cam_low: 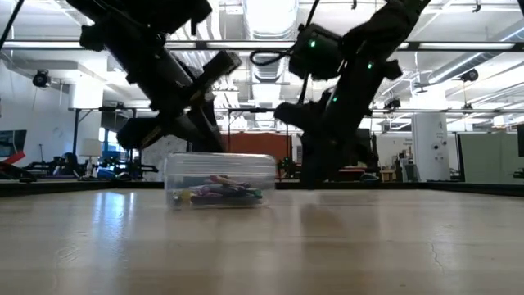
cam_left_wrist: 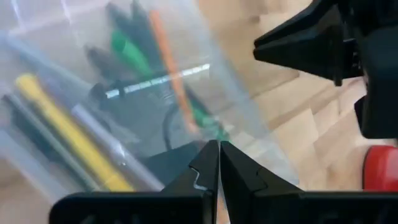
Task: Pick & place school supplies into a supply box
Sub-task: Close the transparent supply box, then return to Home Position
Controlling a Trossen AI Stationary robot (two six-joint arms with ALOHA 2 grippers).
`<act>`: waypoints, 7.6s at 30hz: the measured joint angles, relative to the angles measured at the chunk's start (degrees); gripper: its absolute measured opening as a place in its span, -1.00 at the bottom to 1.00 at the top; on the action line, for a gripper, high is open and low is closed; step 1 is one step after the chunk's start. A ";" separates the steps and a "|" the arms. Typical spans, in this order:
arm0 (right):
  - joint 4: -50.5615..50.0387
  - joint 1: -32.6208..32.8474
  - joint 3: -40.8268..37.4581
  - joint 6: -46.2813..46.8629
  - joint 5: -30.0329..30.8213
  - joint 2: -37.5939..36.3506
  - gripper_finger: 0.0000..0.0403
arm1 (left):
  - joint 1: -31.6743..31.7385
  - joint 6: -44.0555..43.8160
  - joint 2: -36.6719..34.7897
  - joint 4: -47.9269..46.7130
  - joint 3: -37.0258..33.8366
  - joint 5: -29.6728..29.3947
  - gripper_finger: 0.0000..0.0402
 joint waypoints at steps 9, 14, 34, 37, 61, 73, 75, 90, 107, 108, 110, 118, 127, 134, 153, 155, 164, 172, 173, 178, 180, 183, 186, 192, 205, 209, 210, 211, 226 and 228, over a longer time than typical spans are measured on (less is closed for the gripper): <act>-1.29 -0.20 0.24 -21.94 -3.02 -14.09 -0.71 | -1.17 12.13 -13.41 -0.27 1.04 -3.72 -1.00; -7.79 -0.28 0.28 -31.59 -4.04 -26.08 -0.71 | -2.08 14.51 -21.96 0.15 1.02 -3.02 -1.00; 5.37 -2.92 -21.18 -24.98 -30.37 -60.74 -0.71 | -1.25 32.74 -21.26 22.02 -0.16 -3.68 -1.00; 16.10 -3.82 -29.69 -20.83 -29.88 -63.87 -0.71 | -0.93 35.96 -17.90 32.51 -2.20 -3.74 -1.00; 19.88 -4.81 -49.65 -19.55 -23.97 -84.67 -0.71 | -1.07 48.14 -56.66 43.75 -39.49 -1.58 -1.00; 19.96 -4.83 -49.61 -19.55 -24.00 -84.57 -0.71 | -1.05 25.15 -72.12 26.27 -44.69 -2.39 -1.00; 20.05 -4.83 -49.42 -19.55 -24.02 -84.63 -0.71 | -1.06 25.06 -72.49 24.11 -44.95 -2.39 -1.00; 19.94 -4.83 -55.76 -19.55 -24.05 -95.81 -0.71 | 9.34 25.06 -86.82 17.54 -47.07 -2.28 -1.00; 18.68 -4.24 -56.97 -19.55 -24.09 -104.61 -0.71 | 16.00 25.05 -89.65 12.62 -47.09 -2.23 -1.00; 18.66 -4.24 -56.99 -19.55 -24.09 -104.61 -0.71 | 16.00 25.07 -89.65 12.71 -47.09 -2.23 -1.00; 18.63 -4.15 -57.00 -19.55 -24.09 -104.61 -0.71 | 16.00 25.07 -89.65 12.78 -47.07 -2.23 -1.00; 18.67 -4.15 -57.00 -19.55 -24.06 -104.61 -0.71 | 18.51 25.07 -89.65 11.68 -47.09 -2.23 -1.00; 18.64 -3.56 -57.00 -19.55 -24.06 -104.61 -0.71 | 19.91 25.07 -88.69 10.88 -47.05 -2.28 -1.00; 18.65 -1.65 -57.00 -19.55 -24.06 -104.61 -0.71 | 19.89 25.07 -85.44 10.62 -47.07 -2.28 -1.00; 18.67 -1.07 -57.00 -19.55 -24.04 -104.61 -0.71 | 19.89 25.07 -73.55 10.64 -47.05 -2.26 -1.00; 18.67 -1.07 -57.00 -19.55 -24.06 -104.61 -0.71 | 19.89 25.07 -72.33 10.64 -47.05 -2.26 -1.00; 18.67 -1.07 -57.00 -19.55 -24.04 -104.46 -0.71 | 19.85 25.07 -67.14 10.64 -47.02 -2.26 -1.00; 18.67 -1.07 -57.00 -19.55 -24.05 -104.44 -0.71 | 19.85 25.07 -63.61 10.65 -47.03 -2.26 -1.00; 18.67 -1.07 -57.00 -19.55 -24.04 -104.44 -0.71 | 19.87 25.07 -63.22 10.64 -47.02 -2.26 -1.00; 18.67 -1.07 -57.00 -19.55 -24.04 -104.42 -0.71 | 19.87 25.07 -61.83 10.66 -47.07 -2.26 -1.00; 18.67 -1.07 -57.00 -19.55 -24.04 -104.43 -0.71 | 19.88 25.07 -61.31 10.64 -47.05 -2.26 -1.00; 18.67 -1.07 -57.00 -19.55 -24.06 -104.44 -0.71 | 19.89 25.07 -60.72 10.64 -47.02 -2.26 -1.00; 18.67 -1.07 -57.00 -19.55 -24.04 -104.44 -0.71 | 19.89 25.07 -60.48 10.64 -47.06 -2.26 -1.00; 18.67 -1.07 -57.00 -19.55 -24.04 -104.44 -0.71 | 19.89 25.07 -60.52 10.65 -47.06 -2.26 -1.00; 18.67 -1.07 -57.00 -19.55 -24.04 -104.44 -0.71 | 19.89 25.07 -60.58 10.64 -47.05 -2.26 -1.00; 18.67 -1.07 -57.00 -19.55 -24.05 -104.44 -0.71 | 19.89 25.07 -60.58 10.65 -47.07 -2.26 -1.00; 18.67 -1.07 -57.00 -19.55 -24.04 -104.44 -0.71 | 19.89 25.07 -60.58 10.64 -47.07 -2.26 -1.00; 18.67 -1.07 -57.00 -19.55 -24.04 -104.44 -0.71 | 19.89 25.05 -60.58 10.64 -47.07 -2.26 -1.00; 18.67 -1.07 -57.00 -19.55 -24.04 -104.44 -0.71 | 19.89 25.07 -60.58 10.65 -47.07 -2.26 -1.00; 18.67 -1.07 -57.00 -19.55 -24.04 -104.44 -0.71 | 19.87 25.07 -60.58 10.66 -47.07 -2.26 -1.00</act>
